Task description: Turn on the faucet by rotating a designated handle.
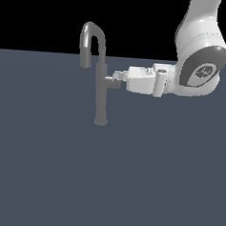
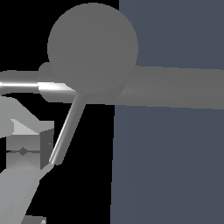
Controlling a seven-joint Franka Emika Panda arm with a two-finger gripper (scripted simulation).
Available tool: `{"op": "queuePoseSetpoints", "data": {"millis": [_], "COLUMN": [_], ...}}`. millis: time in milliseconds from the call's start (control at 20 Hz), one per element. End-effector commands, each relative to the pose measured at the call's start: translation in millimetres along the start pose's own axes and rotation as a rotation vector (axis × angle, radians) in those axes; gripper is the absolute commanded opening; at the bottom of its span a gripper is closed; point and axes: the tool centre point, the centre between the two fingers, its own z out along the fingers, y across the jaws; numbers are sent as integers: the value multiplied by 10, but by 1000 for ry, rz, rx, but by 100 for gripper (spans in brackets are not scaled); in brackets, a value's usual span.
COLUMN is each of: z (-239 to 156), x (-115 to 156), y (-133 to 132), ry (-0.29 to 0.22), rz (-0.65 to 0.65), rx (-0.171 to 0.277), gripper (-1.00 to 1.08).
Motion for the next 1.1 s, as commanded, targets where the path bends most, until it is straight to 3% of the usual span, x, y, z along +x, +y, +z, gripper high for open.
{"op": "queuePoseSetpoints", "data": {"millis": [0, 200, 250, 300, 800, 850, 900, 1050], "z": [-1, -2, -2, -2, -2, -2, -2, -1], "x": [195, 482, 482, 228, 764, 764, 375, 506], "y": [50, 117, 117, 26, -18, -18, -112, -153], "ry": [1, 2, 2, -3, 2, 2, -12, -9], "rz": [20, 40, 40, -1, 39, 39, -23, -9], "rx": [0, -1, -1, -2, -1, -1, -12, -10], "gripper": [-100, -100, -100, -100, -100, -100, -100, -100]}}
